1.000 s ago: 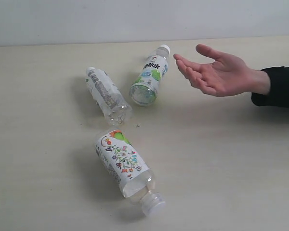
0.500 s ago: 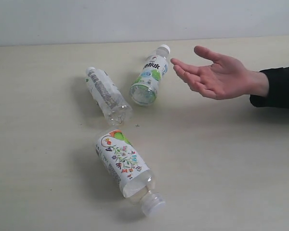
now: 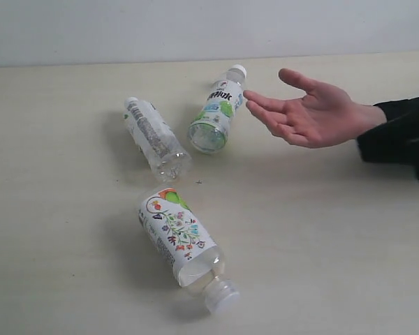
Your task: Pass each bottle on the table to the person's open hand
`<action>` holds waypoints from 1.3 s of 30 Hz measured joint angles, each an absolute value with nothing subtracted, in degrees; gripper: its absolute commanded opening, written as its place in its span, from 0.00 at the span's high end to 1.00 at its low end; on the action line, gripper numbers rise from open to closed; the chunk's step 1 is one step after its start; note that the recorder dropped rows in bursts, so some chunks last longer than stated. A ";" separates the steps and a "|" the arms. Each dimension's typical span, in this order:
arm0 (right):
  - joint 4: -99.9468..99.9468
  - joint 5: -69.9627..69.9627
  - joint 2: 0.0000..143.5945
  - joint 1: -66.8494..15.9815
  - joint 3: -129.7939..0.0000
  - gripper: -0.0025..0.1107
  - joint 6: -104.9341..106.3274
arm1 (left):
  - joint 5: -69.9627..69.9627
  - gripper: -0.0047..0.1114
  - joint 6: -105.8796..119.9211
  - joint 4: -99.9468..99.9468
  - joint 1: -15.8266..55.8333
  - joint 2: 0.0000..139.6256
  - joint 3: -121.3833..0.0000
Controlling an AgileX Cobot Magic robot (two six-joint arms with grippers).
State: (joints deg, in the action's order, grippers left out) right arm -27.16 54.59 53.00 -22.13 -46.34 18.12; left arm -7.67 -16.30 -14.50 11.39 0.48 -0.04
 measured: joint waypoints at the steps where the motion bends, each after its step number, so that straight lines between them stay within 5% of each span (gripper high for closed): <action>1: -29.02 57.03 56.82 -22.13 -48.11 0.98 19.27 | -7.67 0.96 -16.30 -14.50 11.39 0.48 -0.04; 8: -30.67 60.68 77.00 -29.55 -55.89 0.94 21.77 | -7.67 0.96 -16.30 -14.50 11.39 0.48 -0.04; 12: -26.57 60.23 88.22 -39.01 -61.45 0.65 19.65 | -7.67 0.96 -16.30 -14.50 11.39 0.48 -0.04; 15: -19.02 57.26 93.77 -43.39 -62.95 0.32 13.32 | -7.67 0.96 -16.30 -14.50 11.39 0.48 -0.04; 18: -16.77 51.35 96.95 -46.52 -63.07 0.15 11.64 | -7.67 0.96 -16.30 -14.50 11.39 0.48 -0.04; 39: -15.43 38.17 108.71 -49.85 -63.41 0.09 7.52 | -7.67 0.96 -16.30 -14.50 11.39 0.48 -0.04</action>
